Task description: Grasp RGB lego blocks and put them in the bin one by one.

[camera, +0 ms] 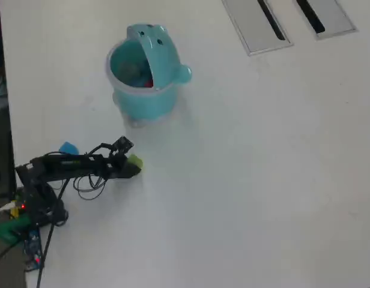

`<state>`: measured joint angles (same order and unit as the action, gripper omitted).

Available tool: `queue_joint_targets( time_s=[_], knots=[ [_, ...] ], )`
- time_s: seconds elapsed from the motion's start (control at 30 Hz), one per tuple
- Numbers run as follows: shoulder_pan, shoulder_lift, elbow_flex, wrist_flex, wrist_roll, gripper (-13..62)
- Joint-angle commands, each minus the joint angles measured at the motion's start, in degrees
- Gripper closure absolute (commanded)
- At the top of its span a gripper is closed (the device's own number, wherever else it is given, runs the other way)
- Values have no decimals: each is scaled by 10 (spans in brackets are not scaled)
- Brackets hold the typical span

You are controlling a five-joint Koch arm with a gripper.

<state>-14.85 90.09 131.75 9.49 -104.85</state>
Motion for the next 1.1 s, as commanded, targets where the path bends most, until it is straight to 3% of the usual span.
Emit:
queue_joint_targets(
  time_s=[0.0,0.17,0.57,0.8,1.07],
  knots=[
    [-9,30,-35,-30,12,283],
    [-33,69,-30,-30,65,329],
    [-76,139,-38,-30,152,362],
    [-144,208,-79,-76,295,393],
    [-166,262,-195,-72,357,393]
  ],
)
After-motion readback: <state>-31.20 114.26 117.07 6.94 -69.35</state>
